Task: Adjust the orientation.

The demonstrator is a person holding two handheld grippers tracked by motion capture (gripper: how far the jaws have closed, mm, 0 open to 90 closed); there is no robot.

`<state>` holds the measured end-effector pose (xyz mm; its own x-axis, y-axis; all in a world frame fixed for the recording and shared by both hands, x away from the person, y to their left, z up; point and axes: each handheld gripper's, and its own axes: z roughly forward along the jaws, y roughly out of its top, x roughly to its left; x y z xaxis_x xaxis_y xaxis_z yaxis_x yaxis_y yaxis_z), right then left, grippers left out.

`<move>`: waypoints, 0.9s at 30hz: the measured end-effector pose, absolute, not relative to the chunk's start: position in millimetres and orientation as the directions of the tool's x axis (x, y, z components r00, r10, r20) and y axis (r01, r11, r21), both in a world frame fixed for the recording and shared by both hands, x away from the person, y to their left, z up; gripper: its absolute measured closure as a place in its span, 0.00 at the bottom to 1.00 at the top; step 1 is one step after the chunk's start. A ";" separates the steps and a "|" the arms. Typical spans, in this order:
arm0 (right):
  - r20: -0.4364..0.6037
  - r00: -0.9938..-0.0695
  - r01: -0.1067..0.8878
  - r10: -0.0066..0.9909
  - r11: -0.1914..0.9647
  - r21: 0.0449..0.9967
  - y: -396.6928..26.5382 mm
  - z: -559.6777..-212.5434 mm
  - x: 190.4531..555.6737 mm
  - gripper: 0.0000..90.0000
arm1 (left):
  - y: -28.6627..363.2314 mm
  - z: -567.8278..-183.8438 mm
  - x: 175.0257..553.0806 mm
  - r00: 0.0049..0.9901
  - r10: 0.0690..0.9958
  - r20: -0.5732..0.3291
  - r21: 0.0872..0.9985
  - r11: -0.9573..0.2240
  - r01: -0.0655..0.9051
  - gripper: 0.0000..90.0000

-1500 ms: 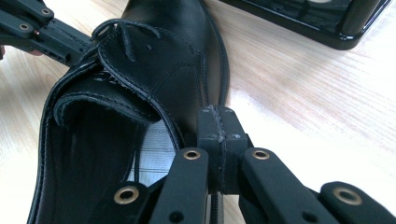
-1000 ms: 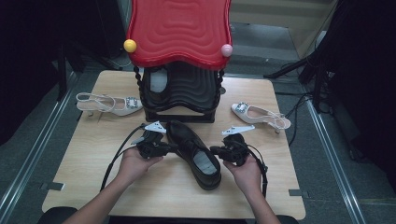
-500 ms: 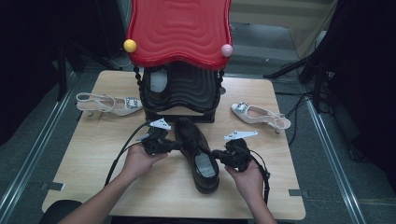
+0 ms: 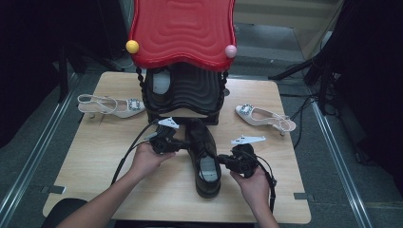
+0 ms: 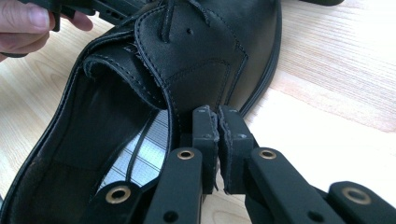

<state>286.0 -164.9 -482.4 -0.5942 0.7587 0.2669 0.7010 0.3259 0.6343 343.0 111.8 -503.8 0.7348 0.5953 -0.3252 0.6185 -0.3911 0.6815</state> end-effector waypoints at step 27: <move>0.375 -0.597 0.741 0.709 0.308 0.597 -142.3 -445.2 264.8 0.70 | 139.7 -458.9 338.7 0.751 0.560 -0.350 0.673 -0.408 0.617 0.60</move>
